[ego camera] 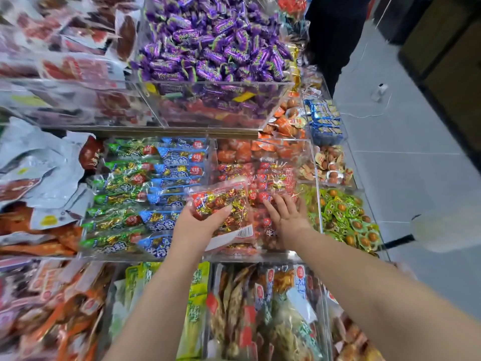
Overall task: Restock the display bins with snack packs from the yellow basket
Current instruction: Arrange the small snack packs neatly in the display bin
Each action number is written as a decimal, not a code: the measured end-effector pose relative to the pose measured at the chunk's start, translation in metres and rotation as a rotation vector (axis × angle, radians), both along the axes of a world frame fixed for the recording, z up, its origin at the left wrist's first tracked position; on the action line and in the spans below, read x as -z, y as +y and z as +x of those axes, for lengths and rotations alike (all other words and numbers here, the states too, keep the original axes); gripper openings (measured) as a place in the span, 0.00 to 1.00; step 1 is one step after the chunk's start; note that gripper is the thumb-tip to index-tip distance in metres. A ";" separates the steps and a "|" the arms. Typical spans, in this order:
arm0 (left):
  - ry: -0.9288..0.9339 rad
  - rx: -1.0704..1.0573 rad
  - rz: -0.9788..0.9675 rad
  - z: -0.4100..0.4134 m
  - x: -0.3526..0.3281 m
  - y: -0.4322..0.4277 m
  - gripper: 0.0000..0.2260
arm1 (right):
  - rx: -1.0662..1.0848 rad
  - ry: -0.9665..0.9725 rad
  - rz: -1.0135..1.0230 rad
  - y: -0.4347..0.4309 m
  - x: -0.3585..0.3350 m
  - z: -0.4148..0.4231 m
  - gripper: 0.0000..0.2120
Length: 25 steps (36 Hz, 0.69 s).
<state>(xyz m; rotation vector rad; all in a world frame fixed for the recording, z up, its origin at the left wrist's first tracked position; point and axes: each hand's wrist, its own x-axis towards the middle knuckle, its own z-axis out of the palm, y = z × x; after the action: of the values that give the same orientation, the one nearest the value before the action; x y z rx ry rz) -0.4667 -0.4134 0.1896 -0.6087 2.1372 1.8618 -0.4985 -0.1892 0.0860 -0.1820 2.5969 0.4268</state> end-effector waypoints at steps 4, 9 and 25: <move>-0.016 -0.008 0.011 -0.002 0.002 -0.001 0.15 | -0.001 0.030 -0.004 -0.001 0.005 0.003 0.51; -0.009 0.009 0.042 -0.001 0.002 -0.004 0.17 | -0.003 0.055 0.018 -0.001 0.007 -0.004 0.53; -0.185 -0.123 0.171 0.011 -0.013 0.000 0.47 | 0.574 0.259 -1.297 -0.006 -0.090 0.019 0.16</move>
<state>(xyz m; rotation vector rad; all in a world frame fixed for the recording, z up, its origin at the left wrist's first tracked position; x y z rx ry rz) -0.4562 -0.4138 0.2024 -0.8539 1.8404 1.9417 -0.4794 -0.1950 0.1762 0.2131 2.5679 -1.5176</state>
